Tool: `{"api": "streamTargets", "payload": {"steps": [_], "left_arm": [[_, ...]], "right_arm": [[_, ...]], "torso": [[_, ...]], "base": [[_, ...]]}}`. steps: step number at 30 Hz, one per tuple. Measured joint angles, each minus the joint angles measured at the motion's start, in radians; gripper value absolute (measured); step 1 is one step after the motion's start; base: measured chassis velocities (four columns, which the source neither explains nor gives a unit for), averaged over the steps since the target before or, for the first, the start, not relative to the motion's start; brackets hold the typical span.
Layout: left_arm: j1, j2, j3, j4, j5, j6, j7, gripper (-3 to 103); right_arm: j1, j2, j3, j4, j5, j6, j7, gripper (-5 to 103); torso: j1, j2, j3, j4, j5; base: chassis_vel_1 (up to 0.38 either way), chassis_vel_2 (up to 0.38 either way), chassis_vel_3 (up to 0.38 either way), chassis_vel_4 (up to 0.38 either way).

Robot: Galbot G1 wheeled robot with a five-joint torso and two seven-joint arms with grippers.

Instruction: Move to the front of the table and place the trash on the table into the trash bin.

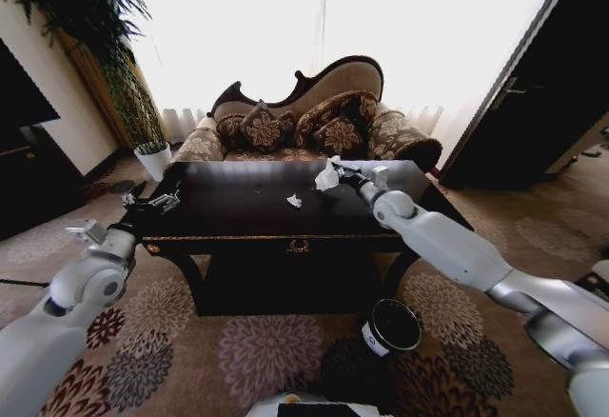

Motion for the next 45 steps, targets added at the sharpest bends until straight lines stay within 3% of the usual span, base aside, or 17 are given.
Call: {"api": "streamTargets", "payload": {"steps": [6,12,16,18,22,25,29,33,42,45], "left_arm": [[0.000,0.000,0.000,0.000,0.000,0.000,0.000,100],[0.000,0.000,0.000,0.000,0.000,0.000,0.000,100],[0.000,0.000,0.000,0.000,0.000,0.000,0.000,100],[0.000,0.000,0.000,0.000,0.000,0.000,0.000,100],[0.000,0.000,0.000,0.000,0.000,0.000,0.000,100],[0.000,0.000,0.000,0.000,0.000,0.000,0.000,100],[0.000,0.000,0.000,0.000,0.000,0.000,0.000,100],[0.000,0.000,0.000,0.000,0.000,0.000,0.000,100],[0.000,0.000,0.000,0.000,0.000,0.000,0.000,100],[0.000,0.000,0.000,0.000,0.000,0.000,0.000,100]], "right_arm": [[-0.067,-0.081,0.091,0.073,0.017,-0.001,-0.001,0],[-0.265,-0.172,0.260,0.192,0.031,-0.004,-0.003,0],[-0.501,-0.221,0.510,0.320,0.051,-0.011,-0.003,0],[-0.544,-0.225,0.551,0.336,0.052,-0.011,-0.003,0],[-0.755,-0.237,0.773,0.405,0.073,-0.011,0.001,0],[-0.810,-0.237,0.845,0.423,0.083,-0.011,0.004,0],[-0.960,-0.217,1.004,0.472,0.095,-0.010,0.005,0],[-1.044,-0.183,1.068,0.499,0.079,-0.009,0.008,0],[-1.296,-0.047,1.286,0.590,0.044,0.011,-0.003,0],[-1.412,0.025,1.346,0.619,-0.006,0.051,-0.029,0]], "torso": [[0.000,0.000,0.000,-0.0001,-0.0003],[0.000,0.000,0.000,-0.0003,0.0001],[0.000,0.000,0.000,-0.0002,-0.0003],[0.000,0.000,0.000,-0.0001,0.0002],[0.000,0.000,0.000,-0.0002,0.0005],[0.000,0.000,0.000,0.0000,-0.0001],[0.000,0.000,0.000,0.0000,-0.0003],[0.000,0.000,0.000,-0.0001,-0.0001],[0.000,0.000,0.000,0.0000,-0.0006],[0.000,0.000,0.000,-0.0001,-0.0002]], "base": [[0.000,0.000,0.000,0.000],[0.000,0.000,0.000,0.000],[0.000,0.000,0.000,0.000],[0.000,0.000,0.000,0.000],[0.000,0.000,0.000,0.000],[0.000,0.000,0.000,0.000],[0.000,0.000,0.000,0.000],[0.000,0.000,0.000,0.000],[0.000,0.000,0.000,0.000],[0.000,0.000,0.000,0.000]]}}
